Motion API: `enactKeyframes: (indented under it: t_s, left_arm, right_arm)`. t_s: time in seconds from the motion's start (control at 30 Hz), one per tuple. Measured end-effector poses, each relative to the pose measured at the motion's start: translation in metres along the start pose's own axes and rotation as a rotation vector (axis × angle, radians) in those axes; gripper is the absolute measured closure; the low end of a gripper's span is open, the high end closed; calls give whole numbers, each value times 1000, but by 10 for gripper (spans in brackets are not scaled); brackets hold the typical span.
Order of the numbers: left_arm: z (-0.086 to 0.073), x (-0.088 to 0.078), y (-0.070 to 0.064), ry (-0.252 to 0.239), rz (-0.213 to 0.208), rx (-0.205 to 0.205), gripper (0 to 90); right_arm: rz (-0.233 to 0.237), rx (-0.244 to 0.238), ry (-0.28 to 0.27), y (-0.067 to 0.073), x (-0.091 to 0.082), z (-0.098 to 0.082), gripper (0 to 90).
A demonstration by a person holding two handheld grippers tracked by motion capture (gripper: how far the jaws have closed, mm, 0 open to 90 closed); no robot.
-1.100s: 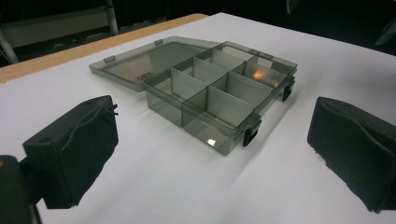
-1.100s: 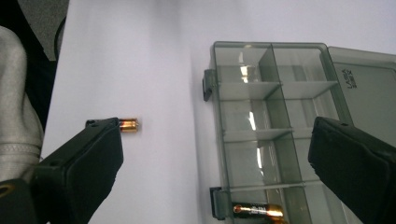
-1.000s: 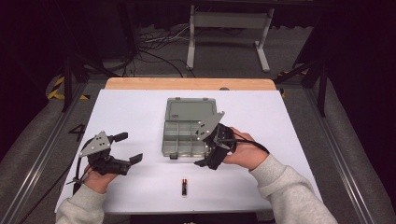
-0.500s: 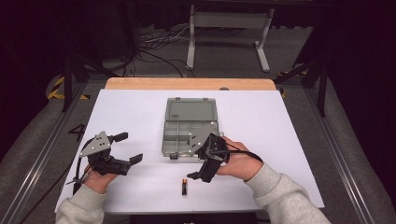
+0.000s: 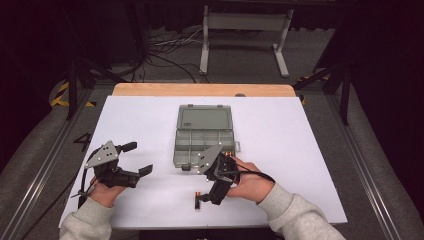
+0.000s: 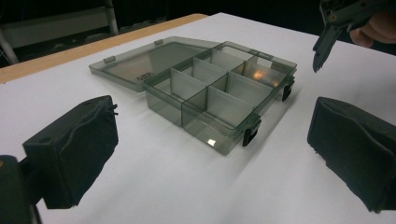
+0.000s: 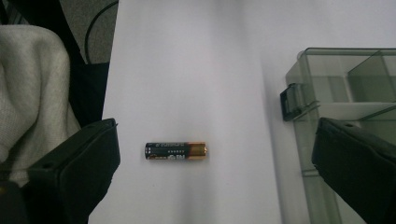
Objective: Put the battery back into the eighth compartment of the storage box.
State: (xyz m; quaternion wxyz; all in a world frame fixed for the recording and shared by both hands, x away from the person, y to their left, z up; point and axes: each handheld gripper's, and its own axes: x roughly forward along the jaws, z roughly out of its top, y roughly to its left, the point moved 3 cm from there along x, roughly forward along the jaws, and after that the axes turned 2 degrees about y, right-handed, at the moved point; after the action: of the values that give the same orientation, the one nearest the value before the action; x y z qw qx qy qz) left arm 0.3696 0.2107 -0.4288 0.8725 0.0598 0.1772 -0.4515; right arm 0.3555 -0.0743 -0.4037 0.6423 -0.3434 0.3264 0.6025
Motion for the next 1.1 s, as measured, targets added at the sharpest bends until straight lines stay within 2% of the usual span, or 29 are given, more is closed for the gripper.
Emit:
enactKeyframes:
  t_s: [1.1]
  left_arm:
    - [0, 0, 0, -3, 3, -1, 23]
  right_arm:
    - [60, 14, 85, 21, 51, -18, 19]
